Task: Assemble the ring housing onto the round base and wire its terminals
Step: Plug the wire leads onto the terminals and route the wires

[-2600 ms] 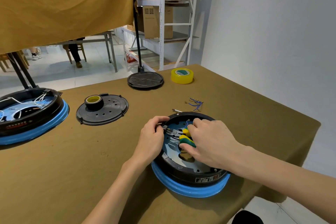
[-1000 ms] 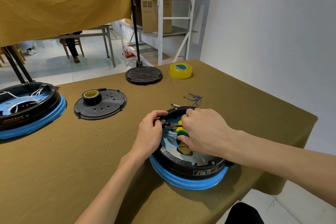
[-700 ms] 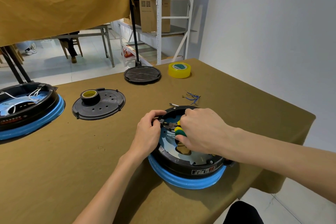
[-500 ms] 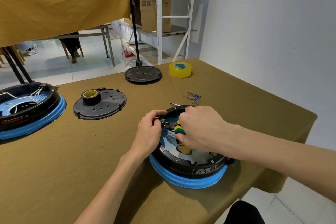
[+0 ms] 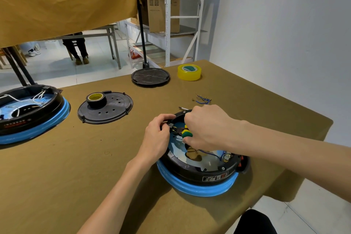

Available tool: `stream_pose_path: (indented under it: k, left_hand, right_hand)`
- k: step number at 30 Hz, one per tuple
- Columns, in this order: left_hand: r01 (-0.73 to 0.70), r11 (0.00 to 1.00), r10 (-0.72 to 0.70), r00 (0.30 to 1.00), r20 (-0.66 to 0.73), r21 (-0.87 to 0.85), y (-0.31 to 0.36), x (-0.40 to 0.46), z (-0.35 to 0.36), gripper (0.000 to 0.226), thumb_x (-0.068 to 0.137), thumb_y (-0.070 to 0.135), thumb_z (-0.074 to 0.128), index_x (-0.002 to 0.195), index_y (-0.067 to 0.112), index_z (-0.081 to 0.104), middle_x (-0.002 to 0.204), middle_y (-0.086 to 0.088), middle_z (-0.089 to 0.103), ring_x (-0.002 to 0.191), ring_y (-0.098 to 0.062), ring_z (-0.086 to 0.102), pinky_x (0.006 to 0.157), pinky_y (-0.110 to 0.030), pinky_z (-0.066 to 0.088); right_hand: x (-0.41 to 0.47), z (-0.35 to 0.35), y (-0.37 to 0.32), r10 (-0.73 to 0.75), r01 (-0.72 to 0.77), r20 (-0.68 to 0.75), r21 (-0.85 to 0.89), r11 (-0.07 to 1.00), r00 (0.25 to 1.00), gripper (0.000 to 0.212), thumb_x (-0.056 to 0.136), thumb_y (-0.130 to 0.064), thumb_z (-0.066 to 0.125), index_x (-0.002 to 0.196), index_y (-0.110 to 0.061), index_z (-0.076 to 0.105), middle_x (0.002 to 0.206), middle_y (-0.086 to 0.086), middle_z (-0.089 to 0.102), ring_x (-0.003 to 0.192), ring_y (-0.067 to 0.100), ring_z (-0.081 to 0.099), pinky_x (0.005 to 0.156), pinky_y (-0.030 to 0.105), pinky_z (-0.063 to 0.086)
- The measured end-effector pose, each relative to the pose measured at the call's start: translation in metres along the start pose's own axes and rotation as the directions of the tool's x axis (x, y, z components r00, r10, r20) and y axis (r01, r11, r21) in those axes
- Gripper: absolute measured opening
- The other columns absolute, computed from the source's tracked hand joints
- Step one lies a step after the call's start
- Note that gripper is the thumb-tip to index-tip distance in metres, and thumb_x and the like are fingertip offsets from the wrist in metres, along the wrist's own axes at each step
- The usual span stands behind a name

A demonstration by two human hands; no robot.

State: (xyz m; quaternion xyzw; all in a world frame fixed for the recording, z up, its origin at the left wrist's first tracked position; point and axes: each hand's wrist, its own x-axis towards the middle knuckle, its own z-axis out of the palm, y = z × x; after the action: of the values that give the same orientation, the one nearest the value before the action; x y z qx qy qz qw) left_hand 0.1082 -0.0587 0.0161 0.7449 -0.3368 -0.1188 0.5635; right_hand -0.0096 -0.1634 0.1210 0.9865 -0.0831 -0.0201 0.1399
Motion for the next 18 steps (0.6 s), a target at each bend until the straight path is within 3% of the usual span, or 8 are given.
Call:
stream_pose_path:
  k: [5,8,14,18]
  left_hand:
    - [0.008,1.000,-0.008,1.000,-0.002,-0.008,-0.0007,0.0002,0.0003,0.040,0.104,0.001,0.038,0.128,0.020,0.065,0.127,0.002,0.066,0.123,-0.013,0.058,0.109,-0.040,0.049]
    - [0.009,1.000,-0.009,1.000,0.001,-0.010,-0.0003,-0.0002,-0.0001,0.040,0.104,0.002,0.038,0.128,0.020,0.065,0.127,0.002,0.066,0.123,-0.013,0.058,0.109,-0.041,0.049]
    - [0.005,1.000,-0.005,1.000,0.003,-0.008,0.0006,-0.0016,-0.0003,0.039,0.105,0.003,0.038,0.129,0.020,0.064,0.128,0.001,0.065,0.123,-0.012,0.058,0.109,-0.038,0.050]
    - [0.004,1.000,-0.004,1.000,-0.004,-0.001,0.0016,-0.0017,0.0000,0.039,0.105,0.003,0.038,0.129,0.019,0.064,0.127,0.001,0.065,0.123,-0.013,0.058,0.107,-0.035,0.049]
  right_hand:
    - [-0.0030,0.0020,-0.0007,0.038,-0.038,-0.016,0.029,0.999,0.999,0.056,0.094,-0.053,0.061,0.068,-0.023,0.021,0.068,-0.002,0.035,0.052,0.015,0.033,0.054,0.031,0.035]
    - [-0.0041,0.0000,-0.0014,0.055,-0.054,-0.024,0.031,0.998,0.998,0.050,0.095,-0.055,0.059,0.075,-0.022,0.028,0.069,-0.002,0.034,0.053,0.014,0.033,0.053,0.030,0.032]
    - [-0.0059,-0.0039,-0.0045,0.050,-0.049,-0.019,0.015,0.999,0.999,0.054,0.096,-0.053,0.058,0.071,-0.023,0.021,0.068,-0.002,0.033,0.053,0.015,0.032,0.052,0.030,0.029]
    - [-0.0048,-0.0056,-0.0049,0.045,-0.044,-0.014,0.013,0.999,0.999,0.045,0.096,-0.051,0.060,0.080,-0.021,0.030,0.068,-0.002,0.031,0.053,0.014,0.029,0.050,0.030,0.026]
